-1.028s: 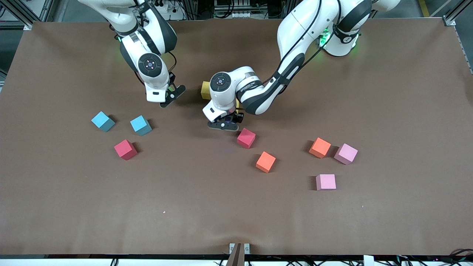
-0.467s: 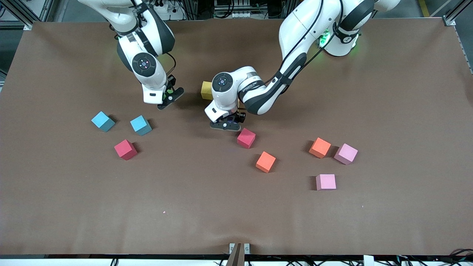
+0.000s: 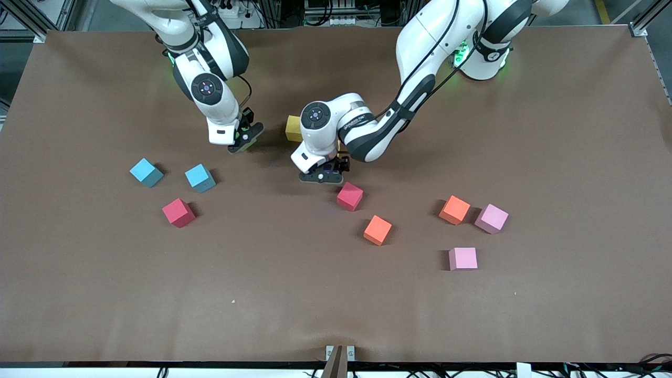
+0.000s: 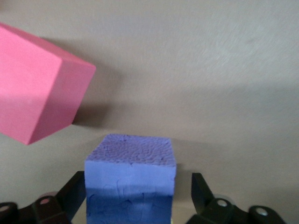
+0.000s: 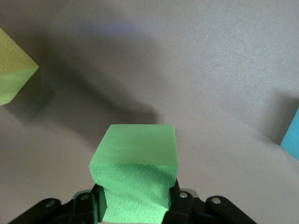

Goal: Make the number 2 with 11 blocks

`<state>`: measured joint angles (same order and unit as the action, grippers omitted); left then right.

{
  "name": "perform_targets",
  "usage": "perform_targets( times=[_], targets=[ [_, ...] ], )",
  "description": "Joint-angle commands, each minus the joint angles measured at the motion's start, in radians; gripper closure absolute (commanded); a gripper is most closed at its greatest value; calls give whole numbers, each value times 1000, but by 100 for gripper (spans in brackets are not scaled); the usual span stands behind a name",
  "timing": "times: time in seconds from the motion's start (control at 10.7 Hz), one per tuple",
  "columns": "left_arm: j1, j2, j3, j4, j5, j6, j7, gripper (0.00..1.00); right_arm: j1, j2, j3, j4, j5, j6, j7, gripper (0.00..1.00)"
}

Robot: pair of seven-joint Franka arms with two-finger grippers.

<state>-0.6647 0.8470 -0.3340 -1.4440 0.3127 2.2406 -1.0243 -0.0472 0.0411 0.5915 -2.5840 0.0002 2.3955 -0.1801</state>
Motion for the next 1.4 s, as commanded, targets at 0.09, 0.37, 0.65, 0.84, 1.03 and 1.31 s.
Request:
perform_targets(
  times=[0.09,0.37,0.65,0.84,1.03,1.31],
  targets=[
    [48,-87,1,19,-18,-7,-52,0,12,-12,-6,-45,33,57,-1,87],
    [92,-128,33,19,-61,-21,-180,0,19,6,-4,28,41,53,-42,87],
    [114,-112,75,4,-61,-21,-570,0,30,75,-7,166,3,56,-307,88],
    [129,-100,75,-7,-61,-21,-789,0,24,204,-24,328,-38,34,-456,90],
    [135,-95,73,-22,-66,-21,-877,0,67,261,-64,454,-177,-40,-524,90],
    [142,-69,73,-38,-134,-6,-902,0,250,374,-180,597,-247,-162,-510,90]
  ],
)
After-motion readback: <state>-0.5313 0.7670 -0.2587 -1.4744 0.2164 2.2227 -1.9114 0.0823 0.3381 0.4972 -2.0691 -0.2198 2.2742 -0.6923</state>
